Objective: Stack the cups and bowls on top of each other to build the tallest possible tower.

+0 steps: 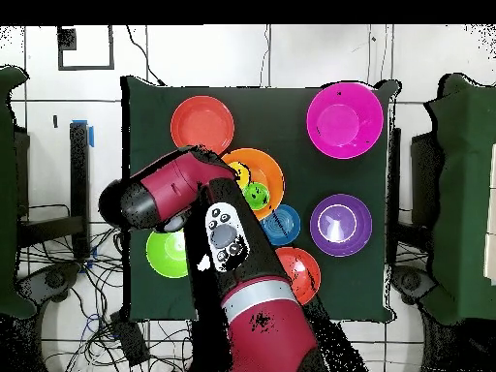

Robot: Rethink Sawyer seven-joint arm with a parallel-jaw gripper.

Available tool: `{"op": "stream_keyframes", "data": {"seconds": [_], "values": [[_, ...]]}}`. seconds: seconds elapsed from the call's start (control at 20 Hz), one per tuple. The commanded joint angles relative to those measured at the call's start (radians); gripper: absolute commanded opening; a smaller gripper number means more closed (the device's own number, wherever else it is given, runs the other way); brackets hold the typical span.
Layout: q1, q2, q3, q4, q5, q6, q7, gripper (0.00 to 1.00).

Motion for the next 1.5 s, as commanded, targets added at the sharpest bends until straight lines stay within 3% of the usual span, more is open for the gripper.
{"op": "stream_keyframes", "data": {"seconds": [0.05,0.55,1.5], "values": [[-0.023,0.03,0.052,-0.019,-0.092,0.089,-0.286,0.0],[-0.039,0.011,0.046,0.019,-0.089,0.086,-0.267,0.0],[-0.046,0.119,0.065,0.0,-0.139,-0.031,-0.256,0.0]]}}
